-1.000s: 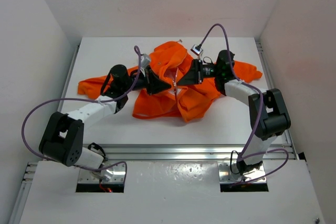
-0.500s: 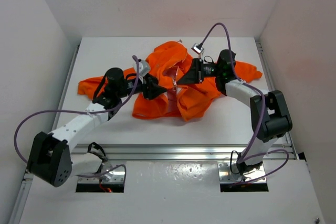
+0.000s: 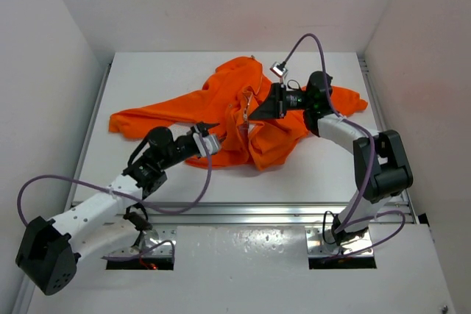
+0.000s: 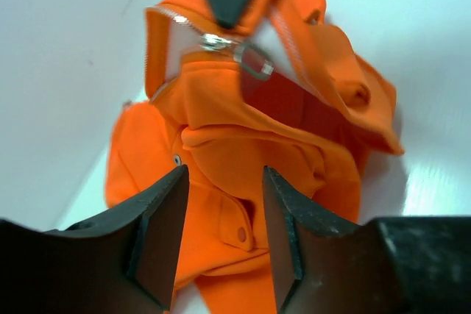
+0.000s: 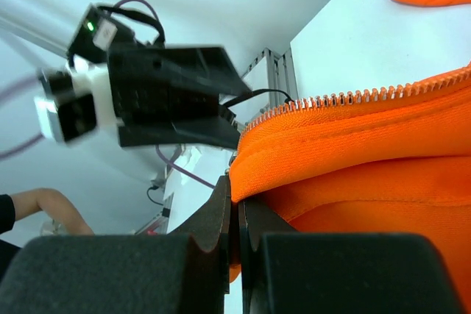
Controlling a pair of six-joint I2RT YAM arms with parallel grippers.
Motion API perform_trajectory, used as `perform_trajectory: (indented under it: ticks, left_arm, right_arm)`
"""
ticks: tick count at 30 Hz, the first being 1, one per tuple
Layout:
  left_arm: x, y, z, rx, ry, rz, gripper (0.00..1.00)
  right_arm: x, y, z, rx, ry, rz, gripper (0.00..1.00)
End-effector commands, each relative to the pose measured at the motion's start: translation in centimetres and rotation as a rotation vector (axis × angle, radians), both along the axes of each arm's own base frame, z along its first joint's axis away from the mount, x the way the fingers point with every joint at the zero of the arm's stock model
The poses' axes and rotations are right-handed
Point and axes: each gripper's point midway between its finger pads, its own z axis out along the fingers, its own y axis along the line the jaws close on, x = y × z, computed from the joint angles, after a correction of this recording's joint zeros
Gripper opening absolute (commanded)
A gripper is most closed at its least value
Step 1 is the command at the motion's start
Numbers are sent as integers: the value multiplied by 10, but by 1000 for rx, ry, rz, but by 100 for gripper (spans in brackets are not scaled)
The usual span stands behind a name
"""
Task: Zip up the jacket
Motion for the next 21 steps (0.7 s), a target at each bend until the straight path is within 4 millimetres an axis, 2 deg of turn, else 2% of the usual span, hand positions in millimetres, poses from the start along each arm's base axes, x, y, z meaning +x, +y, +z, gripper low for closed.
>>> perform_trajectory:
  ticks: [1, 5, 9, 10, 13, 14, 15, 17, 19, 20, 21]
  left_arm:
    - [-2, 4, 19, 106, -312, 17, 49]
    - [-20, -7, 17, 187, -442, -79, 47]
    - [-33, -19, 30, 159, -501, -120, 49]
    - [-37, -23, 42, 135, -545, -101, 49]
    - [-40, -27, 41, 128, -628, -68, 47]
    - [-45, -28, 33, 128, -638, -77, 47]
    - [-48, -29, 38, 105, -660, -78, 47]
    - [-56, -34, 19, 145, -682, -116, 49]
    - [-62, -37, 21, 134, -730, -115, 49]
    - [-55, -37, 16, 151, -710, -76, 47]
    - [-58, -41, 21, 127, -721, -60, 44]
  right_arm:
    - [-8, 1, 26, 31, -129, 3, 0]
    - [-9, 0, 24, 27, -115, -8, 0]
    - [-12, -1, 21, 19, -82, -19, 0]
    - [-12, -1, 22, 19, -70, -23, 0]
    - [-12, -1, 20, 16, -50, -32, 0]
    - [-11, -1, 18, 13, -35, -40, 0]
    - [-11, 0, 18, 12, -29, -43, 0]
    - [-8, -1, 17, 10, -14, -55, 0]
    - [-9, 0, 21, 12, -10, -50, 0]
    - [-8, 0, 22, 13, -7, -57, 0]
    - [-8, 0, 22, 13, 3, -57, 0]
